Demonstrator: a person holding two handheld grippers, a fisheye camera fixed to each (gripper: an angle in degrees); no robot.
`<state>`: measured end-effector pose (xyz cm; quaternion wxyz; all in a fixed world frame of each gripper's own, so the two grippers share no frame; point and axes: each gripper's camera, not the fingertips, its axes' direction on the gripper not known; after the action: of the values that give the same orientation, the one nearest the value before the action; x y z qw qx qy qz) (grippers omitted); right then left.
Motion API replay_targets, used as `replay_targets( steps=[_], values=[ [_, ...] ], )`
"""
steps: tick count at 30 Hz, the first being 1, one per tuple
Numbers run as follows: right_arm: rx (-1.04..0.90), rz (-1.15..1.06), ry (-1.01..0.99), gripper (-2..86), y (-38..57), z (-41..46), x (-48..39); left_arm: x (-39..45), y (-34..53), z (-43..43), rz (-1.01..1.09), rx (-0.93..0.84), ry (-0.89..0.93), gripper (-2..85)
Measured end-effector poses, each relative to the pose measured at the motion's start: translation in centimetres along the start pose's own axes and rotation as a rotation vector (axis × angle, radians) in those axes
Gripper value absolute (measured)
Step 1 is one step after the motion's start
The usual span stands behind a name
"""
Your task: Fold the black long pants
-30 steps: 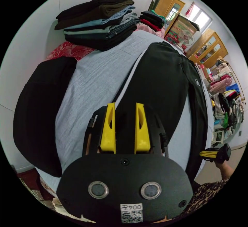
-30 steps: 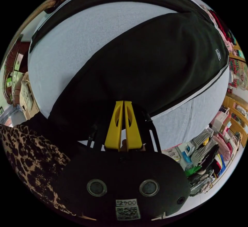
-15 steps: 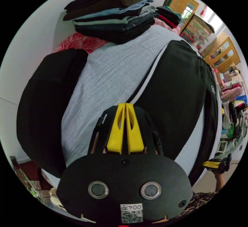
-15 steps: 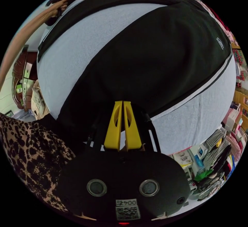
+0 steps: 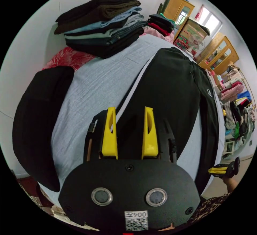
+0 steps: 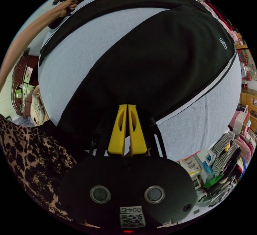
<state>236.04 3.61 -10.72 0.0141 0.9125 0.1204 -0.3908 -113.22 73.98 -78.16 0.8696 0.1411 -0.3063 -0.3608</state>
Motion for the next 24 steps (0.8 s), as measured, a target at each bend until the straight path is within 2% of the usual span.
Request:
replay_targets(
  steps=[3,6,10,14,16,21,24],
  values=[
    [0.009,-0.008,0.029,-0.5,0.3,0.2,-0.3,-1.1,-0.7,0.8,0.017,-0.02,-0.008,12.3],
    [0.01,-0.016,0.052,-0.4,0.5,0.4,-0.5,-3.3,-1.4,2.7,-0.028,-0.093,0.129,8.8],
    [0.011,-0.014,0.066,-0.4,0.7,0.7,-0.5,-3.7,-2.0,3.0,-0.015,-0.088,0.148,3.4],
    [0.01,-0.009,0.071,-0.4,0.8,0.8,-0.4,-2.8,-2.5,2.4,0.013,-0.05,0.043,2.8],
    [0.004,-0.011,0.078,-0.5,0.8,0.9,-0.3,-3.0,-2.7,4.1,0.0,-0.089,0.006,2.9],
    [0.003,0.003,0.066,-0.5,1.0,1.0,0.2,-2.9,-3.3,4.8,-0.064,-0.096,0.08,3.9],
    [0.019,0.007,0.043,-0.6,1.3,1.1,0.8,-1.8,-4.1,2.9,-0.052,0.024,0.077,5.4]
  ],
)
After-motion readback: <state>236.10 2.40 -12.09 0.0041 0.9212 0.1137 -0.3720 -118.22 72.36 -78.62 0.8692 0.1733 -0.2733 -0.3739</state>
